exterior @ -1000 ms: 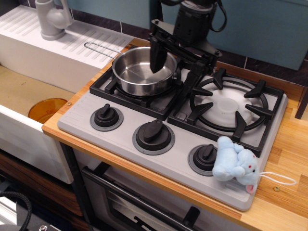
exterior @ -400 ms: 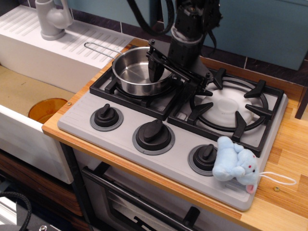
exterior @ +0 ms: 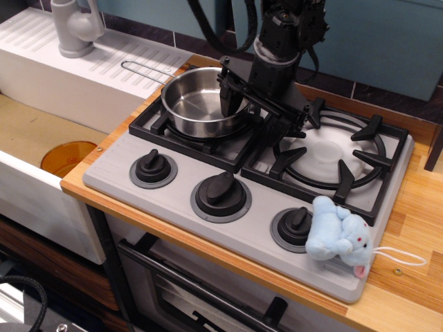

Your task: End effector reaching pot or pan

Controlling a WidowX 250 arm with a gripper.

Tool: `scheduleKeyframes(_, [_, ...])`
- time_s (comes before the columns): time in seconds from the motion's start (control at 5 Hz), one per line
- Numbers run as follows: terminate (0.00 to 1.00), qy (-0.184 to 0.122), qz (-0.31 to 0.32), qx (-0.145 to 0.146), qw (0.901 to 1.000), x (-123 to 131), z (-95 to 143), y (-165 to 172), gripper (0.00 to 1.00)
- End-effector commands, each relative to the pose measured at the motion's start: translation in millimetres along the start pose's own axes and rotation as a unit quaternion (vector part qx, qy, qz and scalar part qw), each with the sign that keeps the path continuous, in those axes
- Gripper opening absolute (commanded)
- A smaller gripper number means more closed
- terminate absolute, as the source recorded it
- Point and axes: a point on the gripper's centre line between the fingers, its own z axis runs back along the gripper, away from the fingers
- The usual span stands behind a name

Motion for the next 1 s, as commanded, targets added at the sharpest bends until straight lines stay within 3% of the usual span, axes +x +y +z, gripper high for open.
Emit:
scheduleKeyframes(0.0, [0.0, -0.022, 0.005, 0.001, 0.9997, 12.9, 12.0, 2.1, 1.0])
scheduleKeyframes(0.6, [0.0, -0.022, 0.005, 0.001, 0.9997, 12.9, 12.0, 2.1, 1.0])
scheduleKeyframes(0.8, [1.0, -0.022, 0.005, 0.001, 0.9997, 12.9, 12.0, 2.1, 1.0])
